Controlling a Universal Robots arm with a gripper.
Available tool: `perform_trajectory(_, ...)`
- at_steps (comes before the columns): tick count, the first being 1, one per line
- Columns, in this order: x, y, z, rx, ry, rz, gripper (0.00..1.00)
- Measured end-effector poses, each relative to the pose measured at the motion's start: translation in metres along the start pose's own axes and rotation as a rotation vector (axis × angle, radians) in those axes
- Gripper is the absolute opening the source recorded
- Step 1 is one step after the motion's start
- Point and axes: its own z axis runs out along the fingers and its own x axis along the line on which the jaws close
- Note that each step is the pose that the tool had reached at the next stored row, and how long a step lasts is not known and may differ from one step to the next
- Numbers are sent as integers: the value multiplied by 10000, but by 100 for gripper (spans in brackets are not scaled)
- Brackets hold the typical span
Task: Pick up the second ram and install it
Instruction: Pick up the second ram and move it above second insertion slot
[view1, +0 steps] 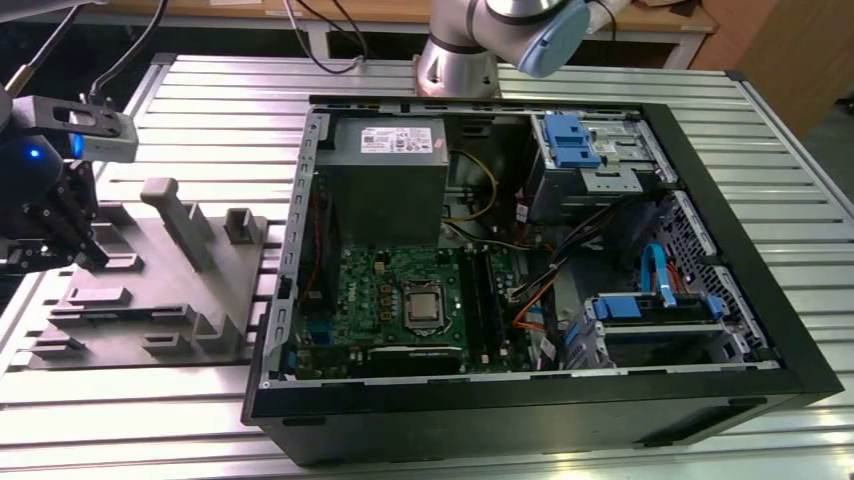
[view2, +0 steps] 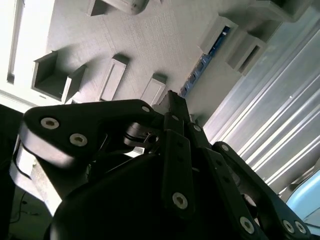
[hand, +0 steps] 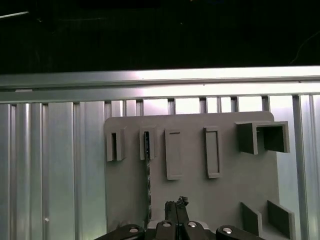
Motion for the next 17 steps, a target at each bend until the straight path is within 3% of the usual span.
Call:
perform_trajectory(6, 44, -2, 28, 105, -40, -4, 10)
perform_trajectory(11, 117, -7, 64, 122, -71, -9, 10)
perform_trajectory(17, 142, -38, 99, 121, -72, -76, 10)
